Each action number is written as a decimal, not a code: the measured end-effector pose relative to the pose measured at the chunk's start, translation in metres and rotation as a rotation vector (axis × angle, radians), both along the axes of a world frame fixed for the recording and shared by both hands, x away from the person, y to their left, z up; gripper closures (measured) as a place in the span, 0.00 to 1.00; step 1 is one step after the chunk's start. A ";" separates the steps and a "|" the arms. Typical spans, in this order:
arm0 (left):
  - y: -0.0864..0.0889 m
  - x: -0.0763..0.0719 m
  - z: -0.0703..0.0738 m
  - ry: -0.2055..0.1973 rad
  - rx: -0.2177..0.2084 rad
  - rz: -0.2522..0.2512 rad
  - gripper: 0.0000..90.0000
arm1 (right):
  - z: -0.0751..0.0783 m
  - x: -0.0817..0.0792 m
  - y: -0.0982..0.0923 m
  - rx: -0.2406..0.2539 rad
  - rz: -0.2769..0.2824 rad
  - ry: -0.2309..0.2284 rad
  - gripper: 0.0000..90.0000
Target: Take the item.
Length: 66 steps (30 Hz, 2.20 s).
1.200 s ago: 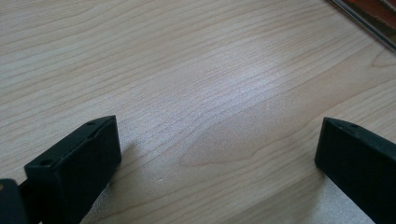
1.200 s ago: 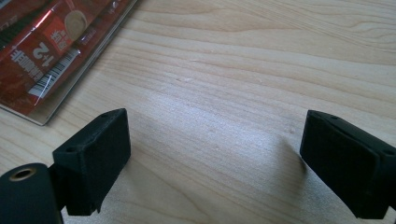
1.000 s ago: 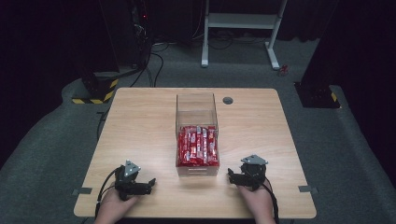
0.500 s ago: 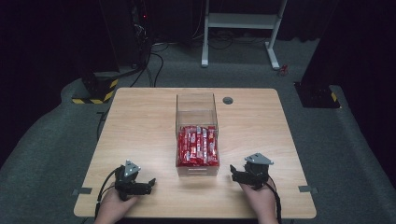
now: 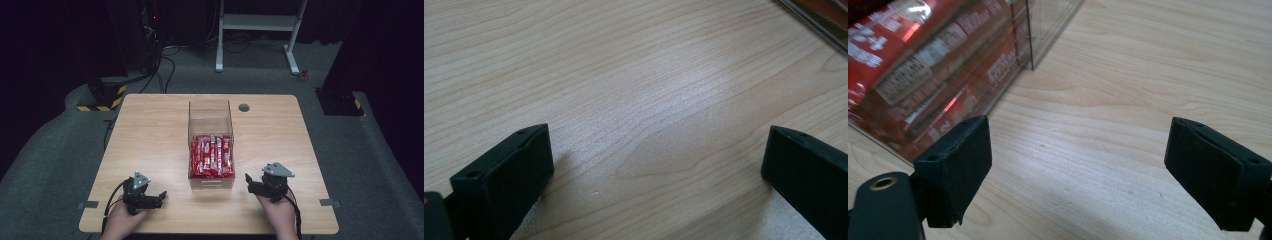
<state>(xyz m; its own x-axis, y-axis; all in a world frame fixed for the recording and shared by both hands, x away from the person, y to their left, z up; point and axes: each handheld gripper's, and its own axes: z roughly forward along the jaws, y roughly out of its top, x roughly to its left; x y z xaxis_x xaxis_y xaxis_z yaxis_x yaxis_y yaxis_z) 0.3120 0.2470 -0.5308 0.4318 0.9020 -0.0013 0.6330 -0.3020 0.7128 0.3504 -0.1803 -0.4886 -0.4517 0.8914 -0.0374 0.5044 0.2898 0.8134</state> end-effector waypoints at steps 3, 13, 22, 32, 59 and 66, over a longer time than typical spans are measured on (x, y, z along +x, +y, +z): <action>0.000 0.000 0.000 0.001 0.000 0.000 0.01 | 0.003 -0.001 0.001 0.013 -0.004 0.001 0.13; 0.000 0.000 0.000 0.001 0.000 0.000 0.01 | 0.011 -0.003 0.002 0.025 -0.003 -0.019 0.13; 0.000 0.000 0.000 0.002 0.003 -0.003 0.01 | 0.019 -0.005 0.004 0.035 0.009 -0.048 0.14; 0.000 0.000 0.000 0.003 0.001 -0.001 0.01 | 0.030 -0.008 0.009 0.057 0.034 -0.064 0.14; 0.000 0.000 0.000 0.003 0.000 0.000 0.01 | 0.049 -0.008 0.042 0.074 0.110 -0.082 0.15; 0.000 0.000 0.000 0.003 0.000 -0.001 0.01 | 0.051 -0.009 0.049 0.079 0.123 -0.076 0.15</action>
<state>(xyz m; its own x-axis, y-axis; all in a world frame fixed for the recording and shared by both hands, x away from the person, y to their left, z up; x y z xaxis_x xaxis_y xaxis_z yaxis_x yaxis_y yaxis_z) 0.3119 0.2473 -0.5307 0.4324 0.9017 -0.0022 0.6347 -0.3027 0.7110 0.3415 -0.1317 -0.4374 -0.5560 0.8312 -0.0073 0.4055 0.2789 0.8705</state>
